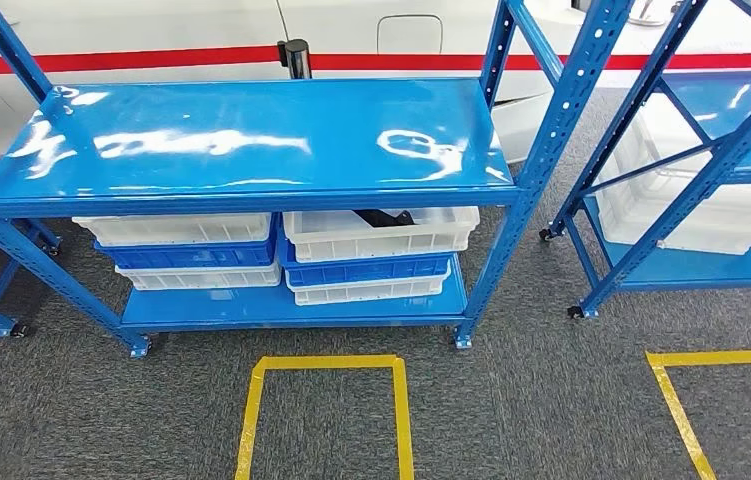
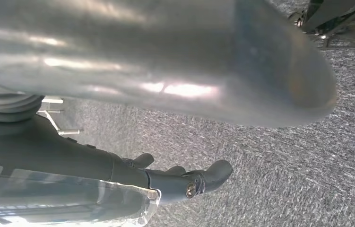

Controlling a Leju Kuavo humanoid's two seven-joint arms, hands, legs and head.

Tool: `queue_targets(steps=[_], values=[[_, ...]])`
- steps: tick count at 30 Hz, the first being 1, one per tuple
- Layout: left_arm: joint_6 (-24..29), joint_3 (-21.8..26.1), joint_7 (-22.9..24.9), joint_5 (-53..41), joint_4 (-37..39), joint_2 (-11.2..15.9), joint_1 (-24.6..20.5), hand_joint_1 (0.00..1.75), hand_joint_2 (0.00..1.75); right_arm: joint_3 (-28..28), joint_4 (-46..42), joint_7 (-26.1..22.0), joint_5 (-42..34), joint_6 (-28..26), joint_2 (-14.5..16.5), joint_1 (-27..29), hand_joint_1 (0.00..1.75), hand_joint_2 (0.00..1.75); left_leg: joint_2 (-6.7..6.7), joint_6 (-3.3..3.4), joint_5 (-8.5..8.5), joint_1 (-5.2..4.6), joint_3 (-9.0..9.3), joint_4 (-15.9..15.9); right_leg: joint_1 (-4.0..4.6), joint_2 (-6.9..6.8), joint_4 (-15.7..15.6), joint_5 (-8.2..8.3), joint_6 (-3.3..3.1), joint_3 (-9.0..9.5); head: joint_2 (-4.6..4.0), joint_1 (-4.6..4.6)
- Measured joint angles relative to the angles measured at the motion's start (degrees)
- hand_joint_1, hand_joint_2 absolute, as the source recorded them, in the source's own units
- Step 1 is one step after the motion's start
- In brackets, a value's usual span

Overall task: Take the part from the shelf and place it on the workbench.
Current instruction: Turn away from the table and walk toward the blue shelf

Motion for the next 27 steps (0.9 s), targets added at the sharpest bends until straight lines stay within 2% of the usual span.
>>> queue_targets(steps=[1, 3, 4, 5, 12, 14, 17, 18, 21, 25, 26, 27], values=[[0.16, 0.0, 0.18, -0.07, 0.0, 0.03, -0.03, 0.0, 0.0, 0.0, 0.0, 0.08, 0.04, 0.04, 0.03, 0.0, 0.0, 0.0, -0.01, 0.35, -0.1, -0.01, 0.04, 0.04, -0.06, 0.09, -0.07, 0.15, -0.4, 0.14, 0.0, -0.12], [0.49, 0.0, 0.66, -0.25, 0.0, 0.08, -0.04, 0.0, 0.87, 0.01, 0.0, 0.13, 0.26, 0.09, 0.07, 0.02, 0.0, 0.0, -0.06, 1.58, 0.04, 0.09, 0.03, 0.03, -0.03, 0.09, -0.06, 0.22, -0.53, 0.39, 0.0, -0.18], [0.67, 0.01, 0.88, -0.31, 0.0, 0.05, -0.04, 0.0, 1.31, 0.01, 0.0, 0.14, 0.4, 0.09, 0.06, 0.02, 0.0, 0.0, -0.07, 1.98, 0.25, 0.14, 0.03, -0.02, 0.13, 0.1, -0.04, 0.24, -0.61, 0.4, 0.0, -0.22], [0.89, 0.01, 1.13, -0.35, 0.0, -0.01, -0.03, 0.0, 1.75, 0.01, 0.0, 0.14, 0.53, 0.09, 0.05, 0.02, 0.0, 0.0, -0.08, 2.07, 0.37, 0.19, 0.06, -0.1, 0.26, 0.11, -0.04, 0.25, -0.71, 0.39, 0.0, -0.24], [1.33, 0.01, 1.54, -0.35, 0.0, -0.17, -0.05, 0.0, 1.75, 0.05, 0.0, 0.2, 1.0, 0.09, 0.07, -0.01, 0.0, 0.0, -0.08, 1.8, 0.52, 0.37, 0.25, -0.35, 0.54, 0.12, -0.02, 0.23, -0.9, 0.37, 0.0, -0.28], [1.36, 0.01, 1.58, -0.35, 0.0, -0.25, -0.05, 0.0, 1.75, 0.23, 0.0, 0.48, 1.46, 0.09, 0.06, -0.01, 0.0, 0.0, -0.07, 1.48, 0.57, 0.43, 0.27, -0.46, 0.64, 0.11, -0.01, 0.21, -1.04, 0.35, 0.0, -0.29], [1.35, 0.01, 1.78, -0.35, 0.01, -0.54, -0.04, 0.0, 1.75, 0.66, 0.0, 0.8, 2.14, 0.09, -0.01, -0.03, 0.0, 1.31, -0.06, -0.48, 0.58, 0.57, 0.31, -0.72, 1.04, 0.1, 0.02, 0.13, -1.45, 0.2, 0.0, -0.28], [1.29, 0.01, 1.85, -0.35, 0.01, -0.62, -0.04, 0.0, 1.75, 0.74, 0.0, 0.78, 2.18, 0.11, -0.02, -0.03, 0.0, 1.75, -0.06, -0.93, 0.56, 0.56, 0.31, -0.75, 1.11, 0.1, 0.03, 0.12, -1.48, 0.17, 0.0, -0.27], [0.96, -0.8, 2.47, 0.2, -0.07, -0.6, 0.17, 0.0, 1.75, 1.12, -0.03, 0.48, 1.37, 0.63, -0.04, 0.14, 0.0, 1.75, -0.05, -0.94, 0.56, 0.35, 0.31, -0.74, 1.0, 0.1, 0.03, 0.13, -1.46, 0.19, 0.0, -0.27], [0.34, -4.13, 4.69, 3.51, -0.4, -0.15, 1.05, 0.0, 1.75, 2.25, -0.3, -0.18, -1.24, 1.8, -0.1, 0.85, 0.0, 1.75, -0.05, -0.92, 0.55, 0.12, 0.31, -0.72, 0.85, 0.09, 0.02, 0.14, -1.43, 0.19, 0.0, -0.27], [0.14, -5.0, 5.32, 4.51, -0.54, -0.03, 1.3, 0.0, 1.31, 2.56, -0.43, -0.36, -1.95, 2.08, -0.11, 1.06, 0.0, 1.75, -0.06, -0.91, 0.54, 0.07, 0.3, -0.72, 0.81, 0.09, 0.02, 0.14, -1.43, 0.18, 0.0, -0.27], [-0.07, -5.92, 5.95, 5.54, -0.7, 0.1, 1.55, 0.0, 0.87, 2.87, -0.57, -0.53, -2.65, 2.36, -0.13, 1.28, 0.0, 1.31, -0.06, -0.9, 0.54, 0.03, 0.3, -0.72, 0.77, 0.09, 0.02, 0.14, -1.43, 0.18, 0.0, -0.27]])
